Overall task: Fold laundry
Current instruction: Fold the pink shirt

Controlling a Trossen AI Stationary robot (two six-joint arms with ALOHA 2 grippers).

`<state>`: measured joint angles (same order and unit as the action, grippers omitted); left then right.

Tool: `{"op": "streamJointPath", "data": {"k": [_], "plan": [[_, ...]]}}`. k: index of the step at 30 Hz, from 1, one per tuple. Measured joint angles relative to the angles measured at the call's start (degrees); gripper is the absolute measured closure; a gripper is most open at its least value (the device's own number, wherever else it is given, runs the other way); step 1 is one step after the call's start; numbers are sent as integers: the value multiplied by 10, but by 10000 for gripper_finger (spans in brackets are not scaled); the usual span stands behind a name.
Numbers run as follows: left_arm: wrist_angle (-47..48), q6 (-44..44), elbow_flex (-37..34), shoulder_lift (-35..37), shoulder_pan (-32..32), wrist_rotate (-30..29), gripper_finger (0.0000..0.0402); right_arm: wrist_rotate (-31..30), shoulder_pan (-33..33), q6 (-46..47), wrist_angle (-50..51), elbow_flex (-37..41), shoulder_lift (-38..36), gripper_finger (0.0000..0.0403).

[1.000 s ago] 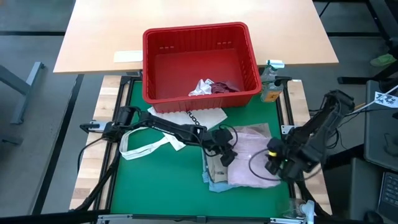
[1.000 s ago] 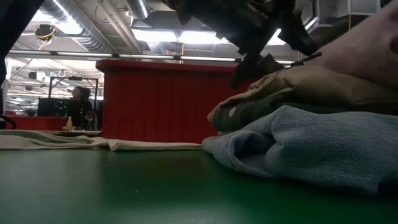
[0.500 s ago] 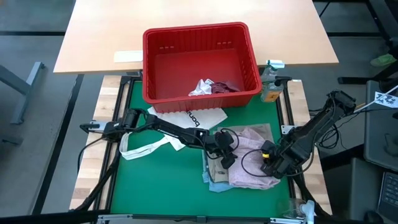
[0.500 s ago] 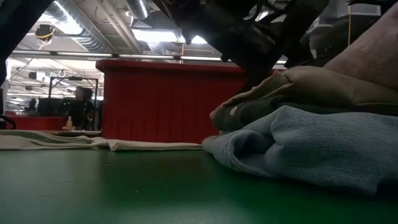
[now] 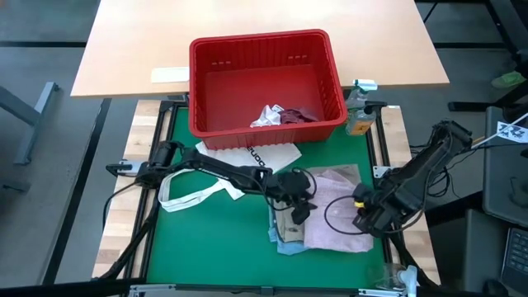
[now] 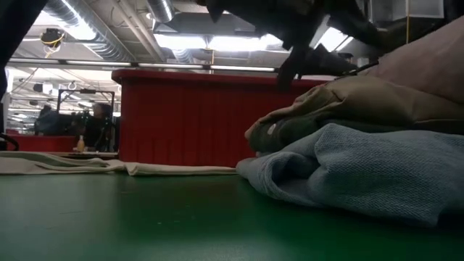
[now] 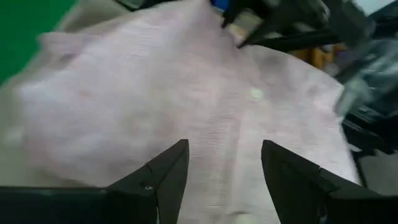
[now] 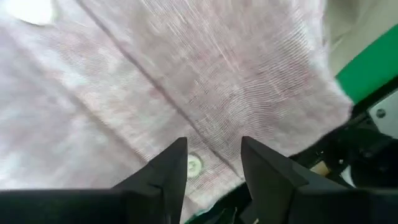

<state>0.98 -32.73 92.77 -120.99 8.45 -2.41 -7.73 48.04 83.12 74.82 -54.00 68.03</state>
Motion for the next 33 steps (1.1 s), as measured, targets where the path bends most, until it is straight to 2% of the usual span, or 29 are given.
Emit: {"op": "streamJointPath", "data": {"k": [5,11,18,23,27,33], "plan": [[-30,4,0,0,25,3,205,-23,0,-6,15,-53,0,251],[-47,5,0,1,51,-7,205,-33,0,-14,-8,-64,0,251],[-58,5,0,-5,95,-98,205,-46,10,-71,-134,-63,16,251],[-92,28,1,-34,128,-138,205,-86,37,-112,-187,-63,50,251],[-104,49,1,-56,141,-168,205,-87,50,-112,-184,-63,87,251],[-100,46,1,-90,140,-175,206,-79,53,-112,-182,-63,159,251]]}}
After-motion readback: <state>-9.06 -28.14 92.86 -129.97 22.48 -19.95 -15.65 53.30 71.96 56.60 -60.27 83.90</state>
